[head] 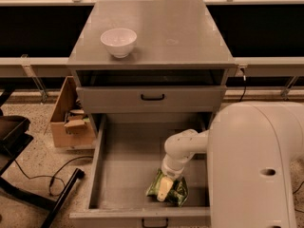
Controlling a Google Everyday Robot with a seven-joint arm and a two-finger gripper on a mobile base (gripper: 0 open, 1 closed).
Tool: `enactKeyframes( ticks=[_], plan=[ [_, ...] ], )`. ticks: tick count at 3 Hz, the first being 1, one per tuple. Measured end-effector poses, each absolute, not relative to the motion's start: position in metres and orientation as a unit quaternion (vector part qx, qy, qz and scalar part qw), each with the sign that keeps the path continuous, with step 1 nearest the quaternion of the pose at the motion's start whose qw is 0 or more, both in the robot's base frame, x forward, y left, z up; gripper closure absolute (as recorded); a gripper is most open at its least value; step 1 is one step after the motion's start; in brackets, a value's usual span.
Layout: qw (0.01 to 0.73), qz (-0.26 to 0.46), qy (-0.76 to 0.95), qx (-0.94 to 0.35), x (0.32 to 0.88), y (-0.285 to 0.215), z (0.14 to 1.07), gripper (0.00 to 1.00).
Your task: Pick green jalapeno chip bag from middle drawer and place on counter
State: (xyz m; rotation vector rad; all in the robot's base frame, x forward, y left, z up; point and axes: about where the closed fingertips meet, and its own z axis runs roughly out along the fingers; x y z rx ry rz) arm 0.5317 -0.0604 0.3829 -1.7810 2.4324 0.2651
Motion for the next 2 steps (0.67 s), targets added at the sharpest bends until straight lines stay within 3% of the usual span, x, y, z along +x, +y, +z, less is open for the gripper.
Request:
enactKeyframes(
  ticks=[1,2],
  plan=[
    [0.036,0.092,0.811,-0.577,0.508,-0.078,0.37,0.16],
    [0.044,0.147,0.813,-0.562,0.471,-0.05,0.372,0.47]
  ],
)
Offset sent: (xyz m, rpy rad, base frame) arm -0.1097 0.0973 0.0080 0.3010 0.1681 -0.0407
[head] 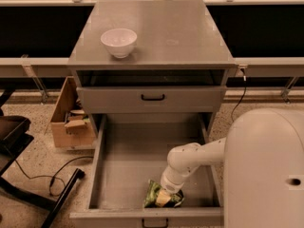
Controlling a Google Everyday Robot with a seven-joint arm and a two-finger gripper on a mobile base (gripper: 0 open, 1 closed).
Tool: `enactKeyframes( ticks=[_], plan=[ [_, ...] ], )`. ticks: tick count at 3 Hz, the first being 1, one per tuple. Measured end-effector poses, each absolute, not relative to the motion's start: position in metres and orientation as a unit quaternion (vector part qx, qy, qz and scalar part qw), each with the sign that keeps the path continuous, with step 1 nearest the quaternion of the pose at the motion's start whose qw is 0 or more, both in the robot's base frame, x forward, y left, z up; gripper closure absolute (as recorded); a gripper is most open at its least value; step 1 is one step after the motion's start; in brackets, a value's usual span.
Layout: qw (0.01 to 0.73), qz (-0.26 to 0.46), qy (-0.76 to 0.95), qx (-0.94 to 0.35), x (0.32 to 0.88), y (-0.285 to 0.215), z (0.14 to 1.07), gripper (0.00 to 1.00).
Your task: Pick green jalapeno chip bag from middle drawer and place on counter
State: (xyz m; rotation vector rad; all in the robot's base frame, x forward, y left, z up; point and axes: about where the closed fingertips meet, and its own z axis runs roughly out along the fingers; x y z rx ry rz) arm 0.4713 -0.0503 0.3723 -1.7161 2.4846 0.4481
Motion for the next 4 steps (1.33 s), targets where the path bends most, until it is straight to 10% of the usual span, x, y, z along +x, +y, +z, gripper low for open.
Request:
enactKeyframes(
  ticks=[2,4],
  plan=[
    [0.044,0.145,0.809,-0.567,0.472,-0.046,0.372,0.94],
    [0.035,0.055,0.822,-0.566,0.518,-0.082,0.486,1.0]
  ],
)
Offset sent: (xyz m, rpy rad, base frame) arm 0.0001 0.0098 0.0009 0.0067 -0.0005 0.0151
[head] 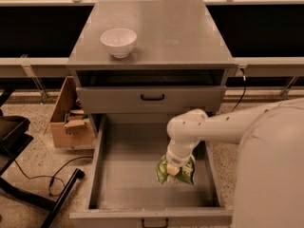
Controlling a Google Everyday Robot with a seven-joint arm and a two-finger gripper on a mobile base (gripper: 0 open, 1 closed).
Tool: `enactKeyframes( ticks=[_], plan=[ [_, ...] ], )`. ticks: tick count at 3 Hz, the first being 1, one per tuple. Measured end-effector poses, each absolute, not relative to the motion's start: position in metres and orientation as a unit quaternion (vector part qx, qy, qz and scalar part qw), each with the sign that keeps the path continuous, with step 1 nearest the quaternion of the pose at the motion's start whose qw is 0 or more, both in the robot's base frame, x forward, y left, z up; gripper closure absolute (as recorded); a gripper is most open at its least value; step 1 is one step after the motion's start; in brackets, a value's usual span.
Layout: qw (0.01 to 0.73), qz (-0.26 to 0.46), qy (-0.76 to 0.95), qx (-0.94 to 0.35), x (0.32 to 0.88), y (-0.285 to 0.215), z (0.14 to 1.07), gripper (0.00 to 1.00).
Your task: Pick green jalapeno chip bag from middle drawer and place on counter
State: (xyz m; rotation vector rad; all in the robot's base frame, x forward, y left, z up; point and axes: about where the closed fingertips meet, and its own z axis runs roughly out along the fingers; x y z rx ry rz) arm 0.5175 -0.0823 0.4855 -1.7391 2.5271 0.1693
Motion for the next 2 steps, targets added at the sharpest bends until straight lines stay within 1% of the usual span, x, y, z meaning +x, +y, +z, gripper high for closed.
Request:
enactKeyframes(
  ticks=[1,2],
  plan=[
    [0.038,0.02,0.843,-0.537,0.549,-0.119,0.575,1.0],
    [0.042,0.021,0.866,-0.497,0.57,-0.166,0.65,1.0]
  ],
)
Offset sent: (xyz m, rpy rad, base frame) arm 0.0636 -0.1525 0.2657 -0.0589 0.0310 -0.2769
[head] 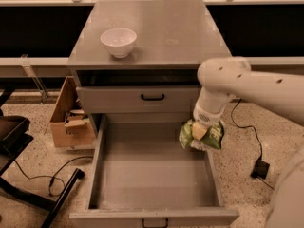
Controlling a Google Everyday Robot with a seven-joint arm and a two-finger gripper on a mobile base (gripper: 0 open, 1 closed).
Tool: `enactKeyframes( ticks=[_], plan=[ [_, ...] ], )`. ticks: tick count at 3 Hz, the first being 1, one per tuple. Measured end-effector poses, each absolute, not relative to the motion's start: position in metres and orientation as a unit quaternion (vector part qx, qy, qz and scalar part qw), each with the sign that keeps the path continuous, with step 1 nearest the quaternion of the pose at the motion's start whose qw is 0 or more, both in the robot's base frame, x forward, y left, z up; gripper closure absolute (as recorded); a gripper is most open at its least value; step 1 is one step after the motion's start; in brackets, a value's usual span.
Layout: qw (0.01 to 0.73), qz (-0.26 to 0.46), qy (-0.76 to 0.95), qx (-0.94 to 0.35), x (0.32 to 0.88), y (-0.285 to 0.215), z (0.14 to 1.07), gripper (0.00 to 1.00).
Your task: Pick green jalapeno chip bag from middle drawer and place on counter
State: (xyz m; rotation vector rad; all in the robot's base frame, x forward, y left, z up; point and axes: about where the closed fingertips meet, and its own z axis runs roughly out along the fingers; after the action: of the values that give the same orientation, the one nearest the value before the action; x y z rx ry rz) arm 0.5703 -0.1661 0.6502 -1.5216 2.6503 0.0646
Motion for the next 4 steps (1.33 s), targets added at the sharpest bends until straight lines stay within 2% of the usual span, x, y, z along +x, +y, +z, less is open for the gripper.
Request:
enactKeyframes(
  ticks=[2,3,4],
  plan=[
    [0.058,0.048,0.898,-0.433,0.586,-0.23,0.791,1.0],
    [0.085,0.04,0.899,-0.428,0.589,-0.238,0.84,1.0],
    [0.086,0.039,0.899,-0.427,0.59,-0.238,0.84,1.0]
  ],
)
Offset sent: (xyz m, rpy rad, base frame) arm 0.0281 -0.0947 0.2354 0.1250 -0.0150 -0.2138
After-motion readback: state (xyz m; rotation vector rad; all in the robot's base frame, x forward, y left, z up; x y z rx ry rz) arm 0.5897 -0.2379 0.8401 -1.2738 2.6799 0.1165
